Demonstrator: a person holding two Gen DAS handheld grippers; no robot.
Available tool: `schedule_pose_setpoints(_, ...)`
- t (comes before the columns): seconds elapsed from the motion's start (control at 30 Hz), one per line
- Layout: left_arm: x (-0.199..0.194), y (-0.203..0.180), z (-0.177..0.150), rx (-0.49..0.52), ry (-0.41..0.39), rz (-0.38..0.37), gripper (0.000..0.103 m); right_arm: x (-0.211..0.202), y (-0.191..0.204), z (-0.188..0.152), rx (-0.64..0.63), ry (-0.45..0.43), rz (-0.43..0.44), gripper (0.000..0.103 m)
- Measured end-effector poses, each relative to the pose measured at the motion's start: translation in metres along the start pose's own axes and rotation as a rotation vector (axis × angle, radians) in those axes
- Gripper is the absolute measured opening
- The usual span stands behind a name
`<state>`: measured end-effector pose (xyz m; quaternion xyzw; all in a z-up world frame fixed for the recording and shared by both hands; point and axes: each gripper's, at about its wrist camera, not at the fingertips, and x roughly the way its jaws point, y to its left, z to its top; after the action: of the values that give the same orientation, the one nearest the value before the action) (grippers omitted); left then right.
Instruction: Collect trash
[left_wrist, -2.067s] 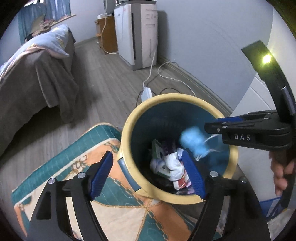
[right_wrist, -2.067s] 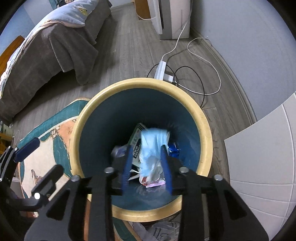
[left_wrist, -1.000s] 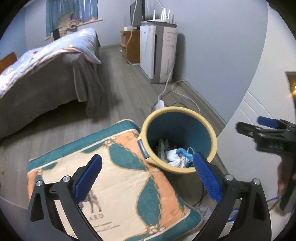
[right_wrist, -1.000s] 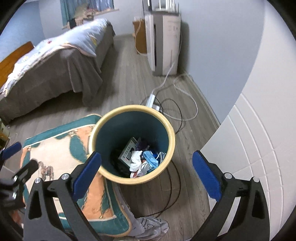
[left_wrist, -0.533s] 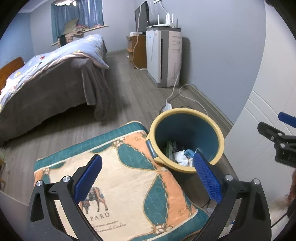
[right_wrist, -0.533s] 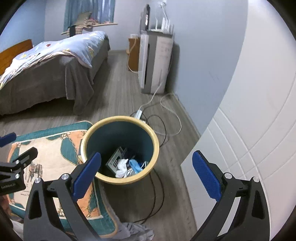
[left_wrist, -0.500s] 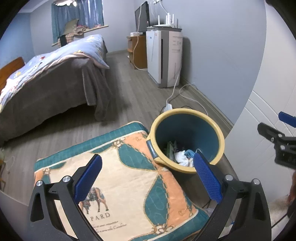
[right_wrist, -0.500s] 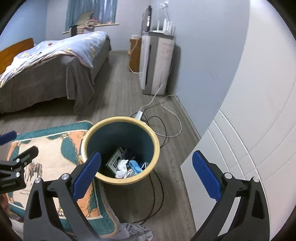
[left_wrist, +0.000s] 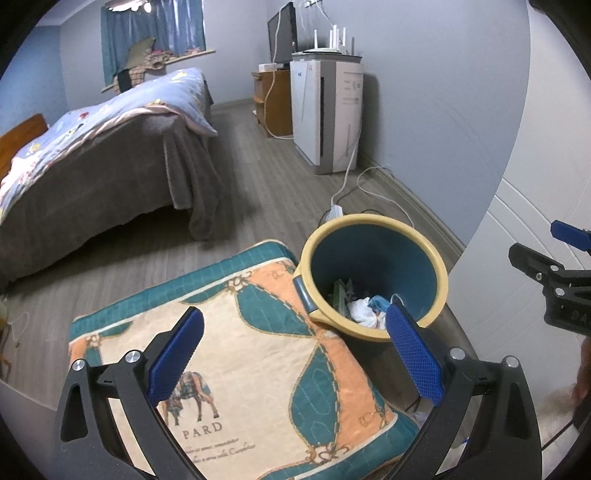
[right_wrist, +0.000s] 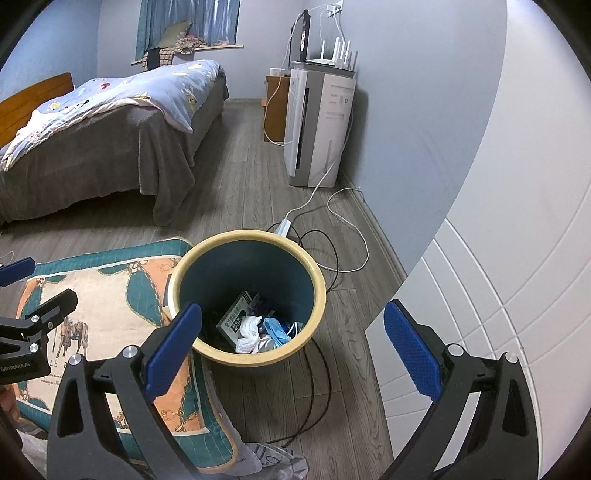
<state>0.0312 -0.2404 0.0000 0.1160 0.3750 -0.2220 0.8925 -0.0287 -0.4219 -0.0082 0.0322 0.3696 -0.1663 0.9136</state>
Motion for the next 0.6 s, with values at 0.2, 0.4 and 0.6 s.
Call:
schedule_pose_setpoints(0.2, 0.0, -0.0005, -0.0005, -0.002, 0.002, -0.002, 0.098, -0.0017, -0.0008, -0.0005, 0.0, 0.001, 0.0, 0.097)
schedule_pose_setpoints(0.4, 0.0001, -0.0022, -0.0014, 0.007, 0.002, -0.008, 0.098, -0.0016, -0.0022, -0.0014, 0.0, 0.003, 0.0, 0.097)
schedule_pose_setpoints(0.6, 0.0008, -0.0025, -0.0021, 0.008, 0.002, -0.01, 0.098, 0.0002, -0.0041, -0.0015, -0.002, 0.009, 0.001, 0.097)
